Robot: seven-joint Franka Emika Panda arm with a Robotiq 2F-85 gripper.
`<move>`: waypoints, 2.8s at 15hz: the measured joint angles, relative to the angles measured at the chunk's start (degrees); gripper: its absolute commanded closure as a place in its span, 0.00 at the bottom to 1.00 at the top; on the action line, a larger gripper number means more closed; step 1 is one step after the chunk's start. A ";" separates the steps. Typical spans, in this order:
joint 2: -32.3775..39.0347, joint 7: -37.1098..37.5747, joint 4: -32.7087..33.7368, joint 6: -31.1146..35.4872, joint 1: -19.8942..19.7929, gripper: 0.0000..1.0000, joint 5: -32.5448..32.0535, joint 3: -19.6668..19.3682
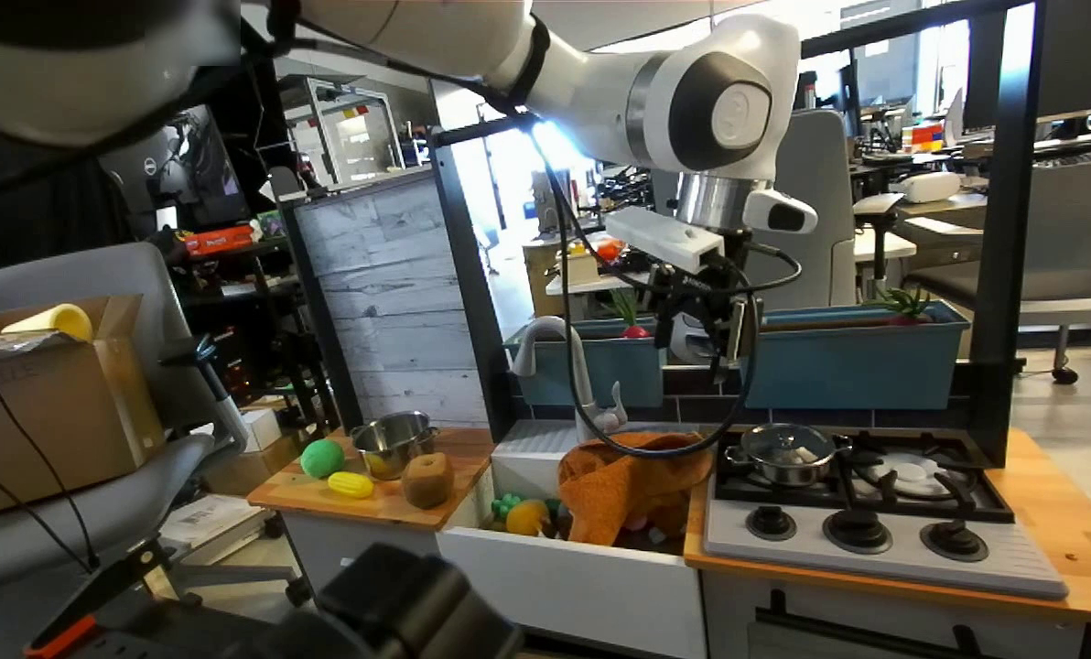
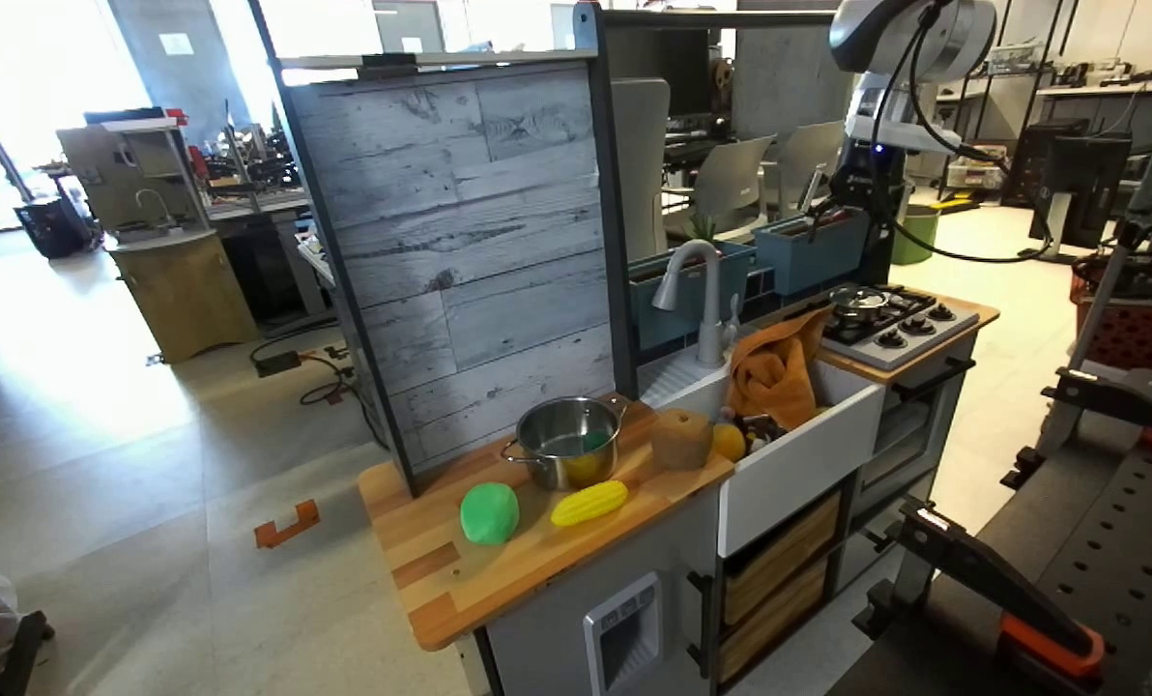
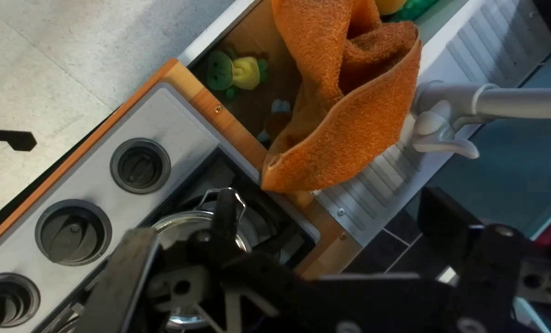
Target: Remove the silver lid from the silver pot.
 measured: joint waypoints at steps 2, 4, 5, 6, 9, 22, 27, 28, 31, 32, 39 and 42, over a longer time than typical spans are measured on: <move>2.79 2.58 3.40 0.20 -0.32 0.00 0.00 0.22; 4.48 5.03 5.58 0.74 -0.70 0.00 0.00 0.63; 5.21 6.25 6.64 1.08 -0.85 0.00 -0.04 0.64; 5.91 7.39 7.72 1.48 -1.01 0.00 -0.10 0.64; 8.10 11.44 10.49 2.83 -1.41 0.00 -0.51 0.47; 11.27 33.35 9.73 13.12 -1.39 0.00 -9.23 -5.78; 11.27 38.42 8.33 13.87 -1.14 0.00 -11.50 -6.47; 11.27 38.87 8.06 13.87 -1.07 0.00 -11.50 -6.44; 11.27 39.36 7.46 13.85 -0.78 0.00 -11.50 -5.92; 11.27 39.37 7.38 13.85 -0.65 0.00 -11.48 -5.66; 11.26 40.46 7.35 13.83 0.58 0.00 -11.47 -5.03; 11.27 42.86 7.33 13.80 0.88 0.00 -11.47 -5.12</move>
